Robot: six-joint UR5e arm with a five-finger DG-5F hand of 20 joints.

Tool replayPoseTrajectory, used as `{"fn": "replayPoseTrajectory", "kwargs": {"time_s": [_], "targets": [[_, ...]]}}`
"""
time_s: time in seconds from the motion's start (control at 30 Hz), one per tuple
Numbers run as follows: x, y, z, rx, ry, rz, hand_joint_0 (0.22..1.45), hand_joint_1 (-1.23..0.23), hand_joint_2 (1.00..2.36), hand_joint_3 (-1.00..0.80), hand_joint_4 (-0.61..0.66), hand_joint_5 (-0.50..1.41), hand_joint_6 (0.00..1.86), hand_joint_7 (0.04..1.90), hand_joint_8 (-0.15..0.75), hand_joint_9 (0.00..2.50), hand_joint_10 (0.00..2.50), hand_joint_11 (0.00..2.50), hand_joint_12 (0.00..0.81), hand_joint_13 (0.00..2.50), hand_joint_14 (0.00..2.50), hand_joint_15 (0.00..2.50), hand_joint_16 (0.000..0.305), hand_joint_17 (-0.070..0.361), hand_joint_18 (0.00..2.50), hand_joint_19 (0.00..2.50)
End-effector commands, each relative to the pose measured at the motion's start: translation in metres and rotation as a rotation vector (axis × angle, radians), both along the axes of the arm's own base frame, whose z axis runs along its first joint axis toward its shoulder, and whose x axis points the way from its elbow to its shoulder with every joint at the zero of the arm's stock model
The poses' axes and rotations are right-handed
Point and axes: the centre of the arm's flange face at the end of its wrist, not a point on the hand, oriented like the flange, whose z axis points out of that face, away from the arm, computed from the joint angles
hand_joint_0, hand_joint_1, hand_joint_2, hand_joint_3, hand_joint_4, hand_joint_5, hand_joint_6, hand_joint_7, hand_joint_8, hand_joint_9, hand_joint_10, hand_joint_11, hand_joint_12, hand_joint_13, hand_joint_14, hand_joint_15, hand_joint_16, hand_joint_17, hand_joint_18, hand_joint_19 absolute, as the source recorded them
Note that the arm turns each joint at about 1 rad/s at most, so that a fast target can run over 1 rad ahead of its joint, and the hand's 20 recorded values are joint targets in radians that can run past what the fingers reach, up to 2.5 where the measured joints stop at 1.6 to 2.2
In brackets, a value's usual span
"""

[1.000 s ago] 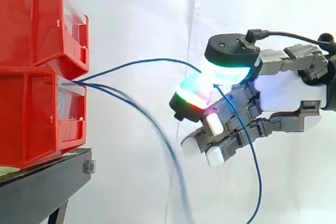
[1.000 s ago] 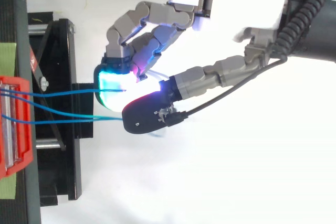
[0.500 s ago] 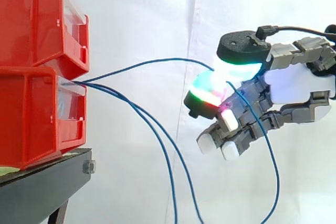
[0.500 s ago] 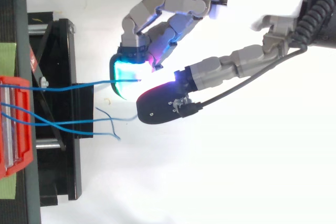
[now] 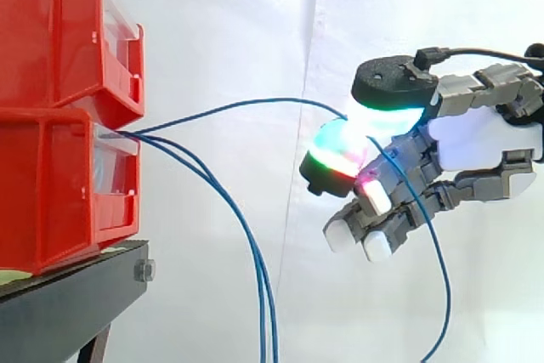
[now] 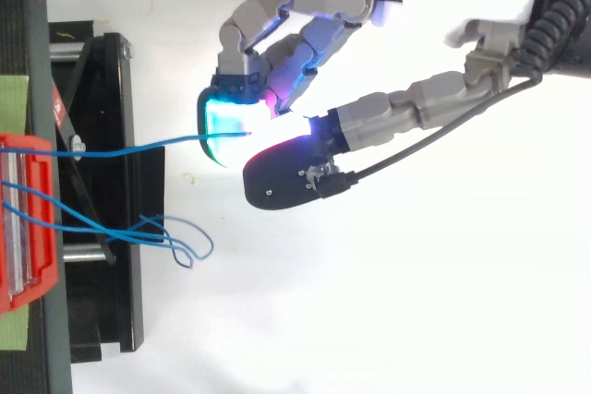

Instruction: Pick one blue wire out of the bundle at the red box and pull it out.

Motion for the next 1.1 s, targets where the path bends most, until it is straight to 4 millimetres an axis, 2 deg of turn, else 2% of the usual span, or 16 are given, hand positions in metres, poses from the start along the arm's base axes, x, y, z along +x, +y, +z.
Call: {"fn": "replayPoseTrajectory", "kwargs": {"time_s": [0.0,1.07], "targets": [[-0.0001,0.0000,0.0001,0.000,0.000,0.000,0.64,-0.73,1.00,0.04,-0.06,-0.16,0.97,1.06,0.395,0.93,0.01,0.73,0.470,0.78,0.01,0.43,0.065,0.147,0.72,0.39],[-0.0001,0.0000,0.0001,0.000,0.000,0.000,0.64,-0.73,1.00,0.02,-0.05,-0.16,0.97,1.03,0.396,0.95,0.01,0.73,0.470,0.78,0.01,0.42,0.066,0.148,0.71,0.40]]}}
